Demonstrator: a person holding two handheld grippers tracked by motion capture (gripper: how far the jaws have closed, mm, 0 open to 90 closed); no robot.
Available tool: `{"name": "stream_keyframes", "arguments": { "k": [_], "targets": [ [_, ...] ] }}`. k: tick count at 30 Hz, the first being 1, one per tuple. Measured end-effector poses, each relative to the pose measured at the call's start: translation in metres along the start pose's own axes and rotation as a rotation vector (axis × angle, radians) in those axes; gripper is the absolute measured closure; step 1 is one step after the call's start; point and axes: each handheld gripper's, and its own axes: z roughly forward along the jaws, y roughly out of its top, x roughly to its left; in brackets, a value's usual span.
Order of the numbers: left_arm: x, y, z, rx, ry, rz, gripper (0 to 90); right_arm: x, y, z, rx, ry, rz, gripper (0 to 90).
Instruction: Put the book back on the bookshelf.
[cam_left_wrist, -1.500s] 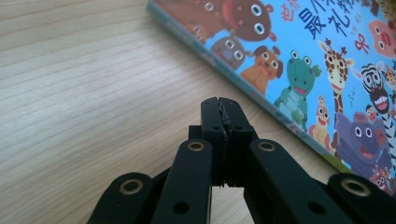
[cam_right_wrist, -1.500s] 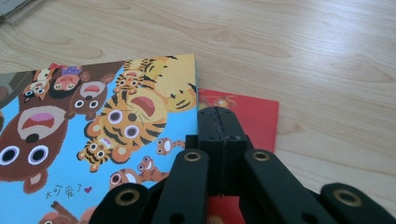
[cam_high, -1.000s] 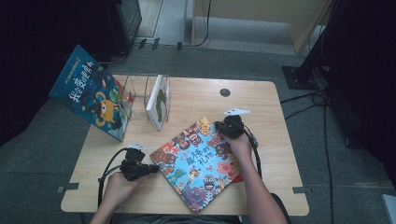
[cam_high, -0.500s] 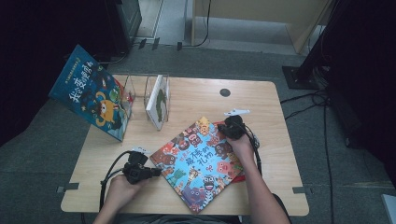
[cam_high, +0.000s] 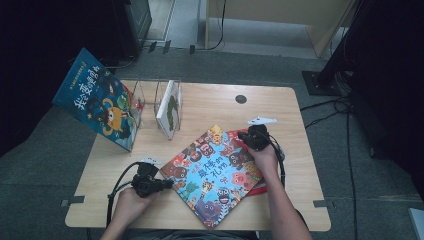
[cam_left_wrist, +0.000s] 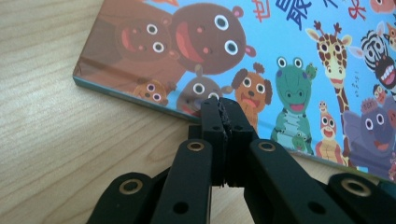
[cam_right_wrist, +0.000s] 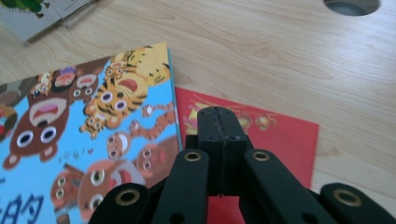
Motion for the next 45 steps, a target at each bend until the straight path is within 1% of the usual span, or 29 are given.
{"name": "stream_keyframes", "arguments": {
  "k": [1, 2, 3, 5, 8, 9, 11, 15, 17, 19, 20, 21, 23, 24, 27, 29, 30, 32, 34, 37, 40, 42, 44, 45],
  "targets": [
    [0.000, 0.001, 0.000, 0.000, 0.001, -0.001, 90.0, -0.001, -0.001, -0.003, 0.003, 0.001, 0.003, 90.0],
    [0.000, 0.001, 0.000, 0.000, -0.002, -0.002, 90.0, -0.001, -0.004, -0.006, -0.020, 0.001, -0.004, 90.0],
    [0.000, 0.001, 0.001, 0.000, -0.008, 0.000, 90.0, -0.002, -0.006, -0.010, -0.033, -0.004, 0.001, 90.0],
    [-0.001, 0.002, 0.003, -0.003, -0.021, -0.006, 90.0, -0.004, -0.011, -0.017, -0.041, -0.004, 0.013, 90.0],
    [-0.003, 0.004, 0.005, 0.003, -0.027, 0.007, 90.0, -0.007, -0.019, -0.026, -0.056, -0.002, 0.030, 90.0],
    [-0.004, 0.005, 0.006, 0.000, -0.030, 0.002, 90.0, -0.008, -0.021, -0.028, -0.057, -0.002, 0.036, 90.0],
    [-0.005, 0.008, 0.008, 0.000, -0.030, 0.008, 90.0, -0.008, -0.026, -0.032, -0.048, -0.007, 0.038, 90.0],
    [-0.008, 0.012, 0.011, 0.002, -0.030, 0.016, 90.0, -0.011, -0.035, -0.040, -0.060, -0.023, 0.044, 89.8],
    [-0.007, 0.015, 0.012, 0.005, -0.040, 0.024, 89.8, -0.013, -0.039, -0.044, -0.062, -0.028, 0.051, 89.8],
    [-0.003, 0.020, 0.006, -0.014, -0.059, 0.013, 89.8, -0.013, -0.044, -0.050, -0.067, -0.037, 0.054, 89.8],
    [0.000, 0.022, 0.003, -0.023, -0.046, 0.010, 89.3, -0.013, -0.046, -0.053, -0.069, -0.042, 0.053, 89.8],
    [0.003, 0.024, 0.000, -0.022, -0.035, 0.014, 89.1, -0.012, -0.049, -0.056, -0.071, -0.043, 0.056, 89.8],
    [0.009, 0.028, -0.004, -0.029, -0.035, 0.000, 88.5, -0.011, -0.054, -0.063, -0.082, -0.046, 0.056, 89.8],
    [0.011, 0.030, -0.005, -0.029, -0.034, -0.001, 87.9, -0.011, -0.057, -0.065, -0.084, -0.044, 0.055, 89.8],
    [0.014, 0.036, -0.006, -0.017, -0.017, 0.018, 85.3, -0.010, -0.065, -0.071, -0.084, -0.053, 0.050, 89.8],
    [0.017, 0.040, -0.007, -0.018, -0.008, 0.024, 83.1, -0.011, -0.069, -0.074, -0.085, -0.053, 0.062, 89.8],
    [0.019, 0.042, -0.008, -0.015, -0.014, 0.027, 82.2, -0.011, -0.071, -0.075, -0.086, -0.053, 0.065, 89.8],
    [0.024, 0.046, -0.009, -0.012, -0.012, 0.018, 79.9, -0.010, -0.074, -0.077, -0.088, -0.056, 0.064, 89.8],
    [0.029, 0.050, -0.011, -0.015, -0.012, 0.030, 79.6, -0.009, -0.078, -0.080, -0.085, -0.055, 0.065, 89.8],
    [0.036, 0.056, -0.012, -0.022, -0.012, 0.029, 77.1, -0.007, -0.082, -0.082, -0.077, -0.061, 0.065, 89.8],
    [0.041, 0.062, -0.011, -0.026, -0.016, 0.022, 71.8, -0.006, -0.088, -0.086, -0.067, -0.066, 0.065, 89.8],
    [0.044, 0.064, -0.009, -0.025, -0.031, 0.017, 69.3, -0.005, -0.091, -0.088, -0.061, -0.069, 0.068, 89.7],
    [0.046, 0.067, -0.007, -0.017, -0.030, 0.029, 67.7, -0.005, -0.094, -0.091, -0.053, -0.075, 0.070, 89.8],
    [0.046, 0.068, -0.005, -0.017, -0.035, 0.027, 65.7, -0.005, -0.096, -0.092, -0.050, -0.080, 0.071, 89.7]
  ]
}}
